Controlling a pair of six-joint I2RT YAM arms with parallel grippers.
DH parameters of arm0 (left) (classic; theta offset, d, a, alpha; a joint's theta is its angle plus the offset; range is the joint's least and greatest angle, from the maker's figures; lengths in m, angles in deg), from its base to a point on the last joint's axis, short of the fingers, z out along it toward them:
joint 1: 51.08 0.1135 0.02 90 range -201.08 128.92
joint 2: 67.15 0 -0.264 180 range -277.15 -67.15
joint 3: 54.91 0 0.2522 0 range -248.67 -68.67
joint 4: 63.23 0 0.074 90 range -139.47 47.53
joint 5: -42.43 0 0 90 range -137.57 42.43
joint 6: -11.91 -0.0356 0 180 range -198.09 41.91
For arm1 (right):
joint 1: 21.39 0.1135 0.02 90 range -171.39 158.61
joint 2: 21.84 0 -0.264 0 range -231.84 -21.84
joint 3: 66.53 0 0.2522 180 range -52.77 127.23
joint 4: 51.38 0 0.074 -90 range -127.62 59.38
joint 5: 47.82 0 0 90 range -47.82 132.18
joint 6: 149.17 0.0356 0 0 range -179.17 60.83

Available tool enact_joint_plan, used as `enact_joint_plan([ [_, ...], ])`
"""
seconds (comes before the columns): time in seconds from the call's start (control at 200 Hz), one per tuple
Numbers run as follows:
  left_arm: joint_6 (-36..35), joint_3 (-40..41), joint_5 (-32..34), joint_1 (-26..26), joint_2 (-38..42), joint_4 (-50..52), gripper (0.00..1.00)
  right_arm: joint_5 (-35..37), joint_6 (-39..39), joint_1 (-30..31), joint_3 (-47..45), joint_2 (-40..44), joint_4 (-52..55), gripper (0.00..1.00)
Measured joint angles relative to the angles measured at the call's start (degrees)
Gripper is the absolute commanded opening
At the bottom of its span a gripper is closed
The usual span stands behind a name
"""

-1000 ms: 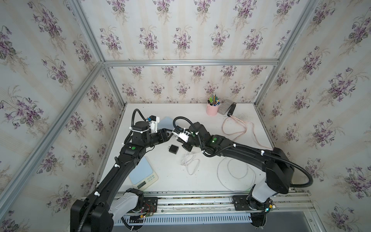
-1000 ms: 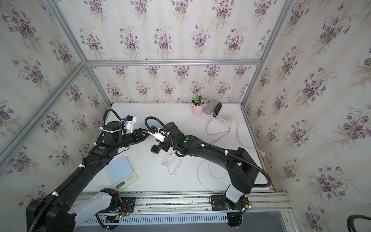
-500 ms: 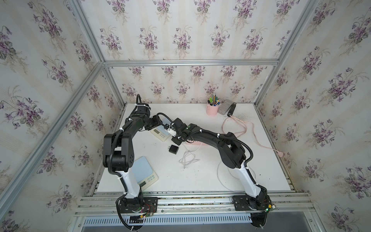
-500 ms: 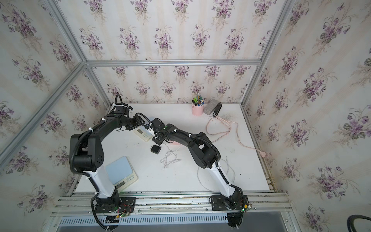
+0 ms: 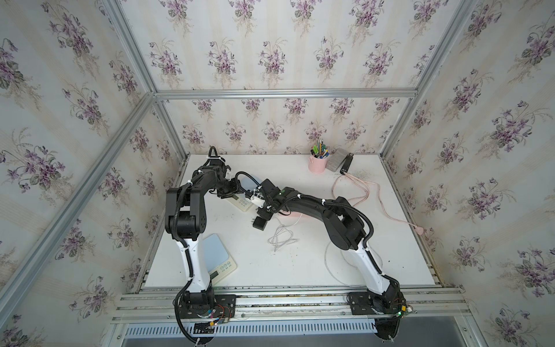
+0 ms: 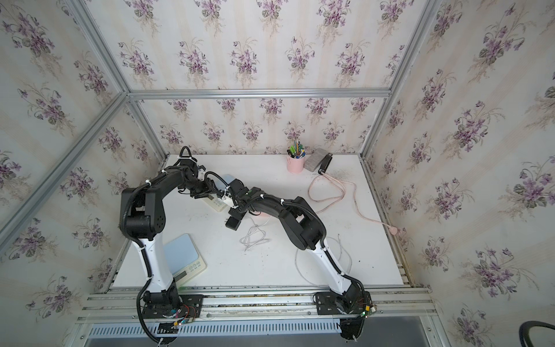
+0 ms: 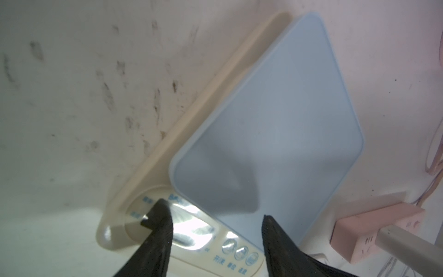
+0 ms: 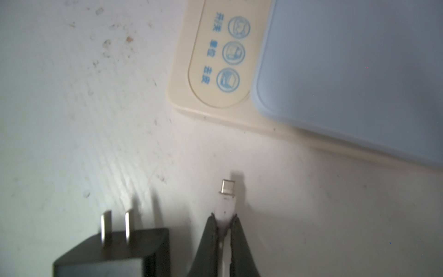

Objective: Charge the electronic scale
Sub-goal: Insert the charging cable into the electronic scale.

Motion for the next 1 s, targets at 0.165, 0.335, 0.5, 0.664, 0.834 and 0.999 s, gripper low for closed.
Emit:
enact_joint_plan([
  [0.165,-0.1,4.5,-2.4,-0.7,2.7,-1.8,0.61,-0.6,-0.2,-0.5,1.7,-0.6,1.9,0.00],
  [0.335,0.5,5.4,-2.2,-1.0,5.3,2.6,0.62,-1.9,-0.2,-0.4,3.8,-1.7,3.1,0.00],
  [0.5,0.5,0.4,1.4,-0.2,6.4,3.5,0.64,-2.8,0.2,-0.3,3.9,-1.7,4.2,0.00],
  [0.664,1.5,-3.2,3.4,1.7,1.0,3.5,0.64,-2.9,0.2,-0.3,3.4,-1.3,4.4,0.00],
  [0.834,1.7,-3.2,3.5,1.7,-1.7,3.5,0.64,-2.9,0.1,-0.3,4.6,-1.2,5.3,0.00],
  [0.999,1.8,-2.4,1.9,1.9,-2.1,3.0,0.64,-3.5,-0.1,-0.3,7.9,-2.2,5.8,0.00],
])
